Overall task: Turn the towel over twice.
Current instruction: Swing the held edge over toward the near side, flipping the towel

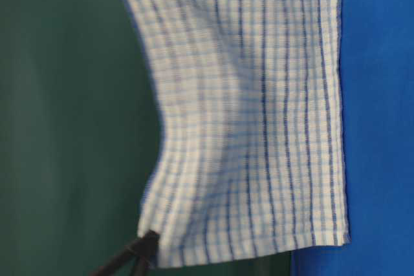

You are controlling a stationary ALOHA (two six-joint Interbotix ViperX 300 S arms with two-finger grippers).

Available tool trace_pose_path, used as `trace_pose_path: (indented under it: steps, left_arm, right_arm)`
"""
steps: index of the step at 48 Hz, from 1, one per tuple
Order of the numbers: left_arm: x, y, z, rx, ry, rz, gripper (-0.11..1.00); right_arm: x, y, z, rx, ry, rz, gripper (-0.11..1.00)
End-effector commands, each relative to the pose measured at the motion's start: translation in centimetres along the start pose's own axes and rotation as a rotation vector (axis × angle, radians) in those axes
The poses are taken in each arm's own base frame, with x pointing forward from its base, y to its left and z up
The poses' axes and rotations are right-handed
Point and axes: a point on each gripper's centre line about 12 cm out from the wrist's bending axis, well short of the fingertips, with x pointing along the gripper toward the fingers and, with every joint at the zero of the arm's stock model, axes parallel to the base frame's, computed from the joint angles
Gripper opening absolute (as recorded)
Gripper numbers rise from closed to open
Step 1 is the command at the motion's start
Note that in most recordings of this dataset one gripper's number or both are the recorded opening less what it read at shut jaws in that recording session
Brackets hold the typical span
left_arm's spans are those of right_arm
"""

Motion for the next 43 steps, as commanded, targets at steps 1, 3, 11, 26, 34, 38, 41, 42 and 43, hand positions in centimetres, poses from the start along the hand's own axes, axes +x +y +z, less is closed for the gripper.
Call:
trace_pose_path:
  steps: [1, 3, 11, 26, 34, 38, 41, 42, 43]
  left_arm:
    - [0.1, -1.8, 0.1, 0.019, 0.035, -0.065, 0.02]
    - [0.2, -2.6, -0.1, 0.021, 0.055, -0.09, 0.02]
    - [0.6, -5.1, -1.4, 0.022, 0.118, -0.17, 0.02]
    - [2.1, -9.6, -6.0, 0.044, 0.257, -0.284, 0.02]
    - [3.1, -12.0, -7.8, 0.02, 0.309, -0.331, 0.02]
    - [3.5, -13.2, -8.6, 0.003, 0.339, -0.352, 0.02]
    - [3.6, -13.9, -9.0, -0.013, 0.354, -0.362, 0.02]
    - [3.7, -14.1, -9.1, -0.02, 0.355, -0.364, 0.02]
    - [3.7, -14.3, -9.2, -0.024, 0.359, -0.367, 0.02]
  right_arm:
    - [0.3, 1.2, -0.1, 0.005, 0.008, 0.052, 0.05]
    - [0.5, 1.9, -0.4, 0.005, 0.022, 0.078, 0.05]
    - [1.2, 4.5, -2.2, 0.021, 0.094, 0.181, 0.05]
    - [2.8, 8.1, -7.6, 0.055, 0.301, 0.279, 0.05]
    - [3.5, 9.4, -10.2, 0.09, 0.381, 0.298, 0.05]
    - [3.8, 10.2, -11.1, 0.101, 0.413, 0.312, 0.05]
    - [3.9, 10.8, -11.8, 0.108, 0.44, 0.321, 0.05]
    - [3.9, 11.0, -12.0, 0.109, 0.448, 0.325, 0.05]
    - [3.9, 11.3, -12.1, 0.11, 0.455, 0.332, 0.05]
